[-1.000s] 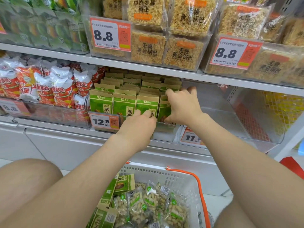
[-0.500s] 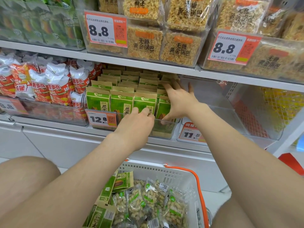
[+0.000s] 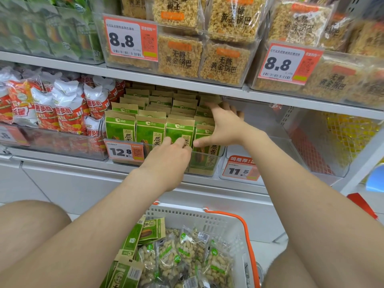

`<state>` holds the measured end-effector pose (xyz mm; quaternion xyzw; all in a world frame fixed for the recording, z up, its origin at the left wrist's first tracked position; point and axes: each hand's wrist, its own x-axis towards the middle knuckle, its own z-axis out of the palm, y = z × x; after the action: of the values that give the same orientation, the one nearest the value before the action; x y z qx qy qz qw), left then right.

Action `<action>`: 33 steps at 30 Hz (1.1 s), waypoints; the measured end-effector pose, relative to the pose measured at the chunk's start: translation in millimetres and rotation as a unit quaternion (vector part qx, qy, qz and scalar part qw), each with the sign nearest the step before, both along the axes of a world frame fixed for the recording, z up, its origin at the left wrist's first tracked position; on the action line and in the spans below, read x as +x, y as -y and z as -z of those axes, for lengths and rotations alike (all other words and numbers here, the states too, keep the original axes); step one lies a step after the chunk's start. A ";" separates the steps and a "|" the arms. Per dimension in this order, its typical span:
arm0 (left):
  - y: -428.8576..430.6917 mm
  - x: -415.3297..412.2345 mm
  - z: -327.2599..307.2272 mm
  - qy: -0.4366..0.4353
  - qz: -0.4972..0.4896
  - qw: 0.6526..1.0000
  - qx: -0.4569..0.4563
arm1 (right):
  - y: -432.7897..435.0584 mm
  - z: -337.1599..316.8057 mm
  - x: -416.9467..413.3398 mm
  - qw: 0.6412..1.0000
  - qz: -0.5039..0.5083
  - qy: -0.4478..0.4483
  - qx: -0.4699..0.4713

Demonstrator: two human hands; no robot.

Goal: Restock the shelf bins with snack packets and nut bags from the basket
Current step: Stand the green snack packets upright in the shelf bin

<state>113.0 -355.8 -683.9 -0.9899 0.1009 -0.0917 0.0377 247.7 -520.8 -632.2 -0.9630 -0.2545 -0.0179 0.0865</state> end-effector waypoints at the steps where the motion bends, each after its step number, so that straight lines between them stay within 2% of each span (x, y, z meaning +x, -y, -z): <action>1: -0.3 0.1 0.5 -0.001 0.000 1.000 0.003 | 1.3 -1.1 0.4 0.999 0.006 -0.024 0.035; 3: -0.4 0.2 0.8 -0.003 0.002 1.000 0.010 | 0.1 -0.3 0.7 0.990 0.033 -0.060 0.120; 6: -0.3 0.3 0.2 -0.007 0.002 1.000 0.011 | -4.7 3.2 2.4 0.980 0.061 -0.002 0.191; 8: -0.2 0.4 -0.3 -0.009 0.002 1.000 0.007 | -8.0 1.7 4.7 0.982 0.069 0.006 0.178; 14: -0.2 0.6 0.4 -0.008 0.002 1.000 0.008 | -12.3 -14.9 10.6 0.994 0.050 -0.063 0.068; 16: -0.3 0.8 0.5 -0.006 0.003 1.000 0.009 | -13.0 -15.2 13.1 0.993 0.065 -0.064 0.068; 18: -0.6 1.1 0.6 -0.006 0.002 1.000 0.009 | -15.0 -14.1 13.0 0.990 0.094 -0.029 0.101; 20: -0.5 1.3 0.7 -0.008 0.000 1.000 0.013 | -18.1 -12.1 11.5 0.990 0.104 -0.005 0.095; 25: 0.5 -1.3 1.0 -0.008 -0.005 1.000 0.007 | -19.5 -10.5 12.2 0.986 0.132 -0.094 0.035; 28: -0.3 -2.6 1.1 -0.008 -0.003 1.000 0.001 | -19.0 -2.7 18.2 0.985 0.126 -0.102 0.056; 33: -0.5 -1.6 0.5 -0.009 -0.004 1.000 -0.001 | -18.1 0.1 12.0 0.981 0.099 -0.037 0.162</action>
<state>111.4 -355.3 -684.4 -0.9911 0.0975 -0.0828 0.0364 259.7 -502.8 -632.3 -0.9568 -0.1479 -0.0319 0.2482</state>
